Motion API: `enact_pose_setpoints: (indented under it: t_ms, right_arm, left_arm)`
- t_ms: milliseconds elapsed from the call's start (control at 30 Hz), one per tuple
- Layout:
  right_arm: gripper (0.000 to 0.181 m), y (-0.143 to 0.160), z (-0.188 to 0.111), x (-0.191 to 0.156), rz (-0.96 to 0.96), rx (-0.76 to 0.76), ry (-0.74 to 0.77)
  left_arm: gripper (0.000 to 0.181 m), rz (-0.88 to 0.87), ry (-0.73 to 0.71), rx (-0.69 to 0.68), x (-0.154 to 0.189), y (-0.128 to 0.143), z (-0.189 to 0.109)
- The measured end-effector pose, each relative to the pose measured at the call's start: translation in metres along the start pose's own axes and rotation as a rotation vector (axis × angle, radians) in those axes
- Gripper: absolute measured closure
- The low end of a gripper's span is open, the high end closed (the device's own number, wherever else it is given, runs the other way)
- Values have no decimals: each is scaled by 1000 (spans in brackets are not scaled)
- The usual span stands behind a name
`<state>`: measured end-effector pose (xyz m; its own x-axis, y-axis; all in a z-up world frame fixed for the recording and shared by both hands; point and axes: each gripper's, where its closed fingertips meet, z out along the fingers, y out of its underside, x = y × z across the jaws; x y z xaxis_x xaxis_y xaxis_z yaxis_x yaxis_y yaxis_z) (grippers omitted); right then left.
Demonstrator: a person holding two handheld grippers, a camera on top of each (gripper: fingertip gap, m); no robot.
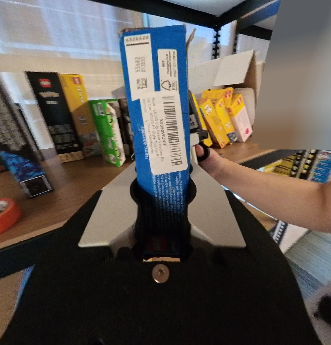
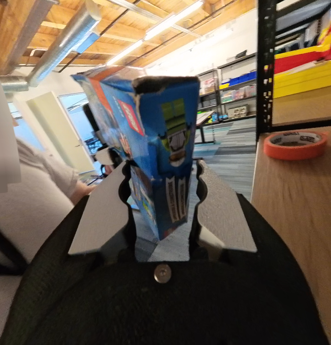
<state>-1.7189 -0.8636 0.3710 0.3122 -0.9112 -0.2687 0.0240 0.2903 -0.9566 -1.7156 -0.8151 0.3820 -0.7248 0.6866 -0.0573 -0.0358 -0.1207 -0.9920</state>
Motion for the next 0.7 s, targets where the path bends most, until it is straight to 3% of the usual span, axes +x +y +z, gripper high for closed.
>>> enact_pose_setpoints:
  t_ms: [100,200,300,367,533,700]
  right_arm:
    - [100,-3,12,18,63,49,130]
    - [90,-4,23,27,80,102,309]
    - [87,-1,56,3,42,113,343]
    - [86,1,88,-14,-2,106,349]
    - [86,24,161,-34,-41,91,336]
    - [88,54,187,-11,-21,135,460]
  left_arm:
    - [141,31,-137,29,-14,-5,-21]
    - [139,188,-343,48,-35,-13,-50]
    - [138,413,-555,50,-58,-19,-82]
    - [139,497,-611,34,-68,-17,-100]
    - [139,526,-573,-5,-84,0,-141]
    - [140,66,-292,66,-102,-3,-192]
